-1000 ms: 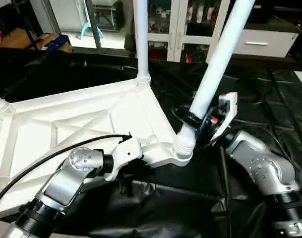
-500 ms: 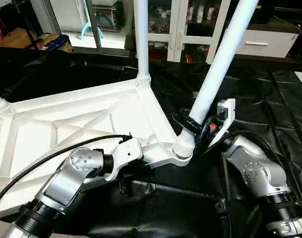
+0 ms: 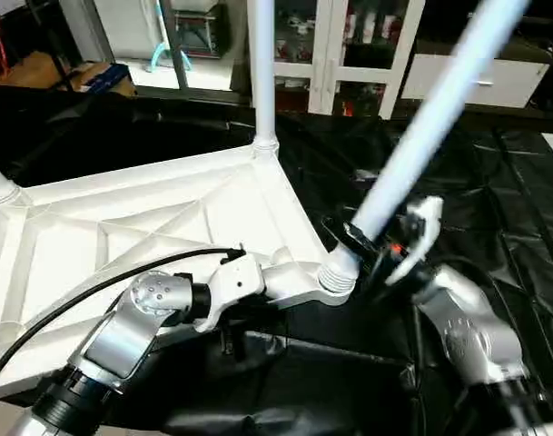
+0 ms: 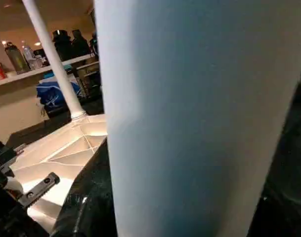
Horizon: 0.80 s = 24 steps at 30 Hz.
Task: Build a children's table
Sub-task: Insert table leg to table base
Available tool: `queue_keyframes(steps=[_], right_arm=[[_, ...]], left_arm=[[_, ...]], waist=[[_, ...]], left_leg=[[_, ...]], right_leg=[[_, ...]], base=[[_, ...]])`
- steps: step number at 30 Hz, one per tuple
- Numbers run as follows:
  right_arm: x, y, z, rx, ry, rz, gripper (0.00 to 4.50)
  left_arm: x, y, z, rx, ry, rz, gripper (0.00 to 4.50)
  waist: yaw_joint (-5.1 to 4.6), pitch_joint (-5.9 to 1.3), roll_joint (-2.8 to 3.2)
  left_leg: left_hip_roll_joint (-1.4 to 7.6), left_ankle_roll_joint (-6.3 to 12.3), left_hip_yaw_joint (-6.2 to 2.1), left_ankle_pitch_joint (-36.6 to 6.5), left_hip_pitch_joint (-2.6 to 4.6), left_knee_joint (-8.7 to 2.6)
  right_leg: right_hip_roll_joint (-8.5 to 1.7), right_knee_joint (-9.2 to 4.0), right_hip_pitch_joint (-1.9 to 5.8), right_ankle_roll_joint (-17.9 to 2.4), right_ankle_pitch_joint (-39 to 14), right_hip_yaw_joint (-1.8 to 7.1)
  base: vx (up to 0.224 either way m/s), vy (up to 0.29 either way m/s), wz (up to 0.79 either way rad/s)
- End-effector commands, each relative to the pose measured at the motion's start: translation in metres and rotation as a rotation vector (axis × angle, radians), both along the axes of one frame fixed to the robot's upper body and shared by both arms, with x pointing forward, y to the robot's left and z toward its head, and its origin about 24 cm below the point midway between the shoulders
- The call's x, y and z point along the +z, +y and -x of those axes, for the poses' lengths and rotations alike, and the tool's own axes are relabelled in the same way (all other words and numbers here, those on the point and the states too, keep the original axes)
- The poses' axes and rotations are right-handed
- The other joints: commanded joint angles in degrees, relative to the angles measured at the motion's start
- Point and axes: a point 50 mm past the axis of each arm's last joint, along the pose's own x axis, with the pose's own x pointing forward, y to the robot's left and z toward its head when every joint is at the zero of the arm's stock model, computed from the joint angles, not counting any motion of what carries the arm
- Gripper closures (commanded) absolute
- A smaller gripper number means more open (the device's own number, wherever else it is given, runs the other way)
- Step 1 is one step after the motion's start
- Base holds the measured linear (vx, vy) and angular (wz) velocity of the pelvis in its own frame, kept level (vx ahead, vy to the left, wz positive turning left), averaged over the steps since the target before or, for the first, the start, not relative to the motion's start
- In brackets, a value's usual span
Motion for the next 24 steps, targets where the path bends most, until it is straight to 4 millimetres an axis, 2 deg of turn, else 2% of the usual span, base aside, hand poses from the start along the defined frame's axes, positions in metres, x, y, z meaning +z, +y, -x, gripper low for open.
queue_keyframes(steps=[1,3,4,8,13,15,19,24], right_arm=[[-0.008,-0.025,0.012,-0.130,-0.026,0.106,2.69],[-0.010,-0.025,0.019,-0.139,-0.037,0.105,2.69],[-0.010,-0.025,0.022,-0.141,-0.042,0.108,2.69],[-0.018,-0.019,0.039,-0.092,-0.031,0.150,2.69],[-0.024,-0.012,0.042,-0.001,-0.005,0.214,2.69],[-0.025,-0.006,0.043,0.062,0.004,0.250,2.69],[-0.029,0.006,0.047,0.237,0.055,0.335,2.69],[-0.032,0.012,0.048,0.381,0.100,0.419,2.69]], left_arm=[[-0.012,-0.002,0.003,0.006,0.023,-0.001,4.50],[-0.012,-0.002,0.003,0.010,0.022,-0.002,4.50],[-0.012,-0.002,0.003,0.011,0.021,-0.004,4.50],[-0.012,-0.002,0.002,0.011,0.018,-0.007,4.50],[-0.012,-0.001,0.001,0.007,0.018,-0.011,4.50],[-0.013,-0.002,0.001,0.004,0.018,-0.014,4.50],[-0.013,-0.002,0.000,-0.001,0.015,-0.019,4.50],[-0.014,-0.003,0.000,-0.002,0.013,-0.024,4.50]], waist=[[-0.31,-2.98,-1.16],[-0.06,-2.84,-1.15],[-0.07,-2.91,-1.29],[0.26,-2.74,-1.17],[0.24,-2.60,-1.01],[0.23,-2.64,-1.08],[0.39,-2.82,-1.22],[0.51,-2.78,-1.46]], left_leg=[[4.65,5.44,-1.94,-5.7,1.61,-4.26],[4.76,5.03,-1.87,-6.7,1.82,-4.36],[4.67,5.07,-2.05,-6.6,1.51,-4.47],[4.72,5.00,-2.11,-8.1,1.56,-4.65],[4.70,4.04,-2.21,-10.2,1.56,-4.90],[4.70,4.02,-2.23,-9.8,1.54,-4.92],[4.68,5.21,-2.24,-7.6,1.48,-4.60],[4.76,5.23,-2.18,-8.2,1.62,-4.63]], right_leg=[[-3.00,-3.38,1.30,-15.8,-1.0,1.59],[-2.93,-3.61,1.03,-15.1,-1.9,1.71],[-3.06,-3.56,1.41,-14.6,-2.0,1.71],[-3.07,-3.93,1.20,-13.6,-4.8,1.76],[-3.07,-4.28,1.09,-12.9,-7.8,1.77],[-3.01,-4.19,1.14,-12.7,-7.2,1.75],[-3.13,-3.90,1.34,-13.0,-4.6,1.72],[-3.11,-3.97,1.20,-13.2,-4.4,1.74]], base=[[0.000,0.000,0.00],[0.000,0.000,0.00],[0.000,0.000,0.00],[0.000,0.000,0.00],[0.000,0.000,0.00],[0.000,0.000,0.00],[0.000,0.000,0.00],[0.000,0.000,0.00]])
